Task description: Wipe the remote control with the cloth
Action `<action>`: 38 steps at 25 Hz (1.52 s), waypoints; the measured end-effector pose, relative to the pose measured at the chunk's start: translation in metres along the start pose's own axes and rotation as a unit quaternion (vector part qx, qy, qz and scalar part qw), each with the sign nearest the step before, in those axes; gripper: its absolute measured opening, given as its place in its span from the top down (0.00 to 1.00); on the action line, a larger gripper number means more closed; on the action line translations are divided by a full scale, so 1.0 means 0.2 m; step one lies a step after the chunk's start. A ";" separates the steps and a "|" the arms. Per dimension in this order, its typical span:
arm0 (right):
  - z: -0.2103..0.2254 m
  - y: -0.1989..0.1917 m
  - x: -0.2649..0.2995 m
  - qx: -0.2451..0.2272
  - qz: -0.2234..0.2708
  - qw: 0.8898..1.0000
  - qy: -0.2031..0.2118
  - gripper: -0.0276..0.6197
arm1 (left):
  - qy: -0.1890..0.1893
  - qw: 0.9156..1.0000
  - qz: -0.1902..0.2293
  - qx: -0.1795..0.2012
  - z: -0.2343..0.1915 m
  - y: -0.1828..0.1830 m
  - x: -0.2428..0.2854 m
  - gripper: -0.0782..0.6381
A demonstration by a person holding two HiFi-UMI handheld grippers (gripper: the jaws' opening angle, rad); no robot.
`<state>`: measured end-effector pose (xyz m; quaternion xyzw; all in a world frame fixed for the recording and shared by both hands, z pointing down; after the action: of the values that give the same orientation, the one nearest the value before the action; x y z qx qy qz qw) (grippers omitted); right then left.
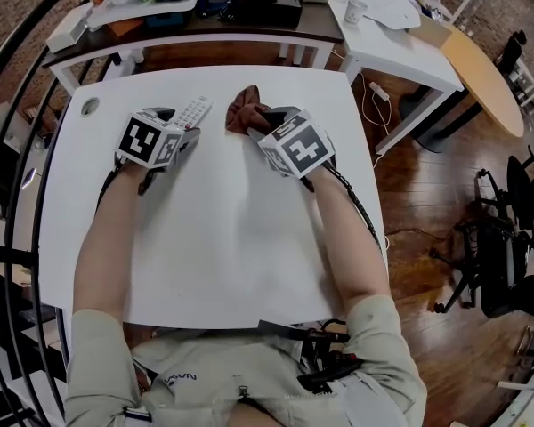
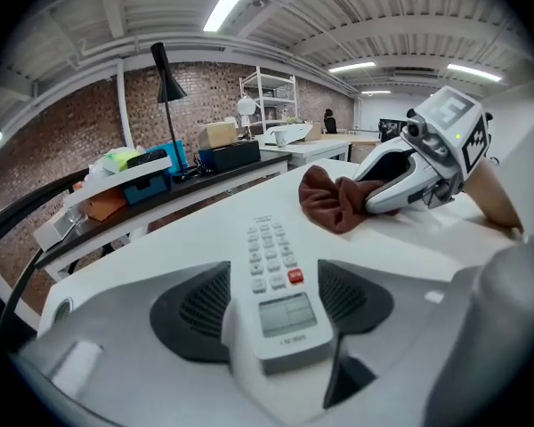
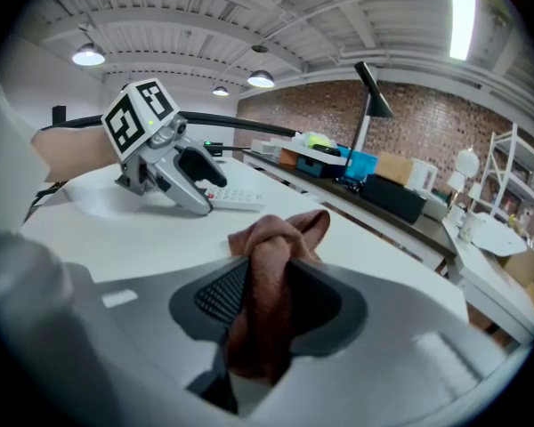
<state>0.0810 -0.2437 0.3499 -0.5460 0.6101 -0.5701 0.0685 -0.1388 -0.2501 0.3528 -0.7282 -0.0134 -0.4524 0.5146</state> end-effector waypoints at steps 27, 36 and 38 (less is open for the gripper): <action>0.02 0.00 0.00 0.033 -0.002 0.999 -0.007 0.80 | -0.003 1.000 0.019 0.012 0.07 0.06 -0.03 0.55; 0.10 0.18 -0.25 0.039 0.101 0.991 -0.076 0.81 | 0.076 0.981 0.151 0.091 0.26 0.18 -0.29 0.55; 0.12 0.24 -0.34 0.044 0.148 0.984 -0.088 0.81 | 0.098 0.972 0.181 0.111 0.30 0.21 -0.35 0.55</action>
<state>0.0972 -0.2191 0.2682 -0.4938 0.6502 -0.5299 0.2295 -0.1208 -0.1925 0.2697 -0.6091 0.1193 -0.4164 0.6644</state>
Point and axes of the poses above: the fingertips, and each gripper's own axes: x forward along the fingers, z to its right, y out of its top, the point moved 9 cm from there along -x, backward along the fingers, and after that the axes turned 14 degrees about -y, right-handed, at the moved point
